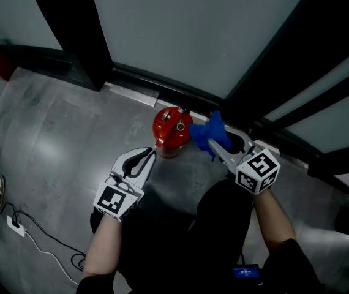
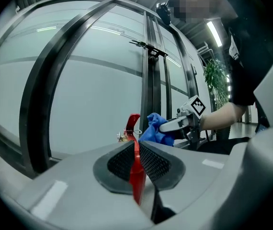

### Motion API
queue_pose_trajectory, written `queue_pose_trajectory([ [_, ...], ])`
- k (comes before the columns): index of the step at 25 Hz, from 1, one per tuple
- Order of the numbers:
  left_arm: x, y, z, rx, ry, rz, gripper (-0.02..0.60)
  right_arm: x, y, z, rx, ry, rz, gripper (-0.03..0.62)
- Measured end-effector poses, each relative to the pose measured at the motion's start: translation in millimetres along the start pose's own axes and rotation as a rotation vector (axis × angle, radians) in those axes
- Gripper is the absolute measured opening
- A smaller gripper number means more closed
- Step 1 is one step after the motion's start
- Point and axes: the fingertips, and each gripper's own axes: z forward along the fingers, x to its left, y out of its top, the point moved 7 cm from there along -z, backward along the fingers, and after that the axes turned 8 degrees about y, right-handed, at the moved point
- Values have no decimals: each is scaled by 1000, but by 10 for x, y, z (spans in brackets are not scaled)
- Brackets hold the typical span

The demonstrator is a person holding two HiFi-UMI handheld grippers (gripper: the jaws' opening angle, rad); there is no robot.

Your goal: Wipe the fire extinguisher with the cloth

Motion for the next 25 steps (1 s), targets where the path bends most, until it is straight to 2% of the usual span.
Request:
queue_pose_trajectory([
  [2, -1, 16, 58, -15, 14, -11, 38, -213, 64, 62, -83, -36, 155, 135],
  [5, -38, 12, 147, -25, 20, -18, 38, -366, 62, 300, -162, -15, 318, 135],
  [12, -93, -80, 175, 19, -13, -21, 41, -512, -254, 679, -168, 16, 446, 135],
  [18, -130, -224, 157, 78, -32, -12, 41, -742, -623, 707, -264, 33, 700, 135],
  [22, -218, -314, 168, 115, -81, -14, 44, -808, -872, 740, -231, 19, 711, 135],
  [25, -314, -402, 176, 155, -138, 27, 51, -822, -1038, 798, -199, 23, 701, 135],
])
